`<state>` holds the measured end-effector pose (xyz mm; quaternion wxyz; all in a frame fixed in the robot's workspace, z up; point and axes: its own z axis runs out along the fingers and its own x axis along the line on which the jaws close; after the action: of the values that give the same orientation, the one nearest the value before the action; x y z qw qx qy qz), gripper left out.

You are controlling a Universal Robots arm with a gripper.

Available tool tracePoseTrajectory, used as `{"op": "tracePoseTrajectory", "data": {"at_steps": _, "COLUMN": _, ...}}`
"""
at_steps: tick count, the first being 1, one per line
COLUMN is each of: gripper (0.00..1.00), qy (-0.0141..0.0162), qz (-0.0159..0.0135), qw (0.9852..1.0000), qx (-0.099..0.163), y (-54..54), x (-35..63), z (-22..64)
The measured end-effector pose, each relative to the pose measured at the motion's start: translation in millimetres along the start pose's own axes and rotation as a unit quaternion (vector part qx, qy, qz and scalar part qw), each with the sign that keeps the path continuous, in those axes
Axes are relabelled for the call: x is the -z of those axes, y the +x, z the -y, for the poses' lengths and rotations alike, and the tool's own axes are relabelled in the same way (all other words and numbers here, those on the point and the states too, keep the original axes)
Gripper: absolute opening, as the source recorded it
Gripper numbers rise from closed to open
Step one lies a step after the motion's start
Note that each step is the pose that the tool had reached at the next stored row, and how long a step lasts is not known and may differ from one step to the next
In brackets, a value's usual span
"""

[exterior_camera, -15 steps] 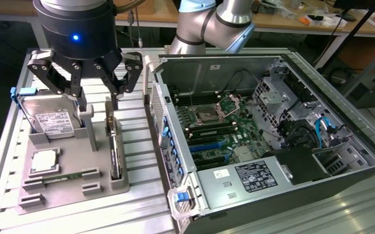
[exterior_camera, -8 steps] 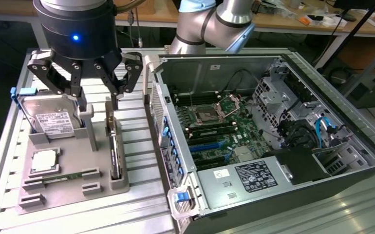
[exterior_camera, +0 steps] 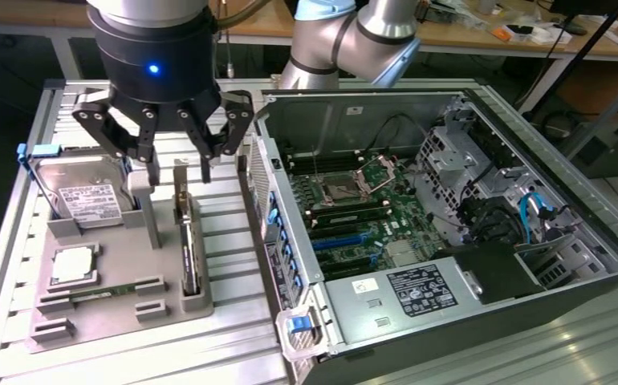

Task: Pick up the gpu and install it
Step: 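Pick up the gpu and move the gpu toward the slot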

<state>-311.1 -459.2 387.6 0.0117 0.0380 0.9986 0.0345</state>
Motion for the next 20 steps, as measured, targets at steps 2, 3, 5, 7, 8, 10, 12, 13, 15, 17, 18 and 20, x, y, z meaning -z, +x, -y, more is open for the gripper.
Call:
{"op": "tracePoseTrajectory", "data": {"at_steps": 2, "gripper": 0.54, "qy": 0.001, "qz": -0.0017, "qw": 1.0, "qx": 0.0, "y": -7.6, "x": -2.7, "z": -0.4}}
{"op": "tracePoseTrajectory", "data": {"at_steps": 3, "gripper": 0.54, "qy": 0.0014, "qz": -0.003, "qw": 1.0, "qx": 0.0, "y": -11.3, "x": -3.8, "z": -0.6}}
{"op": "tracePoseTrajectory", "data": {"at_steps": 5, "gripper": 0.54, "qy": 0.0023, "qz": -0.0069, "qw": 1.0, "qx": 0.0, "y": -21.5, "x": -6.7, "z": -1.2}}
{"op": "tracePoseTrajectory", "data": {"at_steps": 7, "gripper": 0.54, "qy": 0.003, "qz": -0.0097, "qw": 0.9999, "qx": -0.001, "y": -26.9, "x": -10.0, "z": -1.5}}
{"op": "tracePoseTrajectory", "data": {"at_steps": 8, "gripper": 0.54, "qy": 0.0029, "qz": -0.0096, "qw": 1.0, "qx": -0.001, "y": -27.1, "x": -12.0, "z": -1.4}}
{"op": "tracePoseTrajectory", "data": {"at_steps": 10, "gripper": 0.54, "qy": 0.003, "qz": -0.0097, "qw": 0.9999, "qx": -0.001, "y": -27.1, "x": -14.0, "z": -1.4}}
{"op": "tracePoseTrajectory", "data": {"at_steps": 12, "gripper": 0.54, "qy": 0.0031, "qz": -0.0098, "qw": 0.9999, "qx": -0.001, "y": -27.1, "x": -14.2, "z": -1.4}}
{"op": "tracePoseTrajectory", "data": {"at_steps": 13, "gripper": 0.54, "qy": 0.0031, "qz": -0.0098, "qw": 0.9999, "qx": -0.001, "y": -27.1, "x": -14.2, "z": -1.4}}
{"op": "tracePoseTrajectory", "data": {"at_steps": 15, "gripper": 0.54, "qy": 0.003, "qz": -0.0097, "qw": 0.9999, "qx": -0.001, "y": -27.1, "x": -14.3, "z": -1.4}}
{"op": "tracePoseTrajectory", "data": {"at_steps": 17, "gripper": 0.54, "qy": 0.0028, "qz": -0.0095, "qw": 1.0, "qx": -0.001, "y": -27.1, "x": -15.4, "z": -1.3}}
{"op": "tracePoseTrajectory", "data": {"at_steps": 18, "gripper": 0.54, "qy": 0.003, "qz": -0.0096, "qw": 0.9999, "qx": -0.001, "y": -26.6, "x": -18.1, "z": -1.1}}
{"op": "tracePoseTrajectory", "data": {"at_steps": 20, "gripper": 0.54, "qy": 0.003, "qz": -0.0096, "qw": 0.9999, "qx": -0.001, "y": -25.5, "x": -21.6, "z": -1.0}}
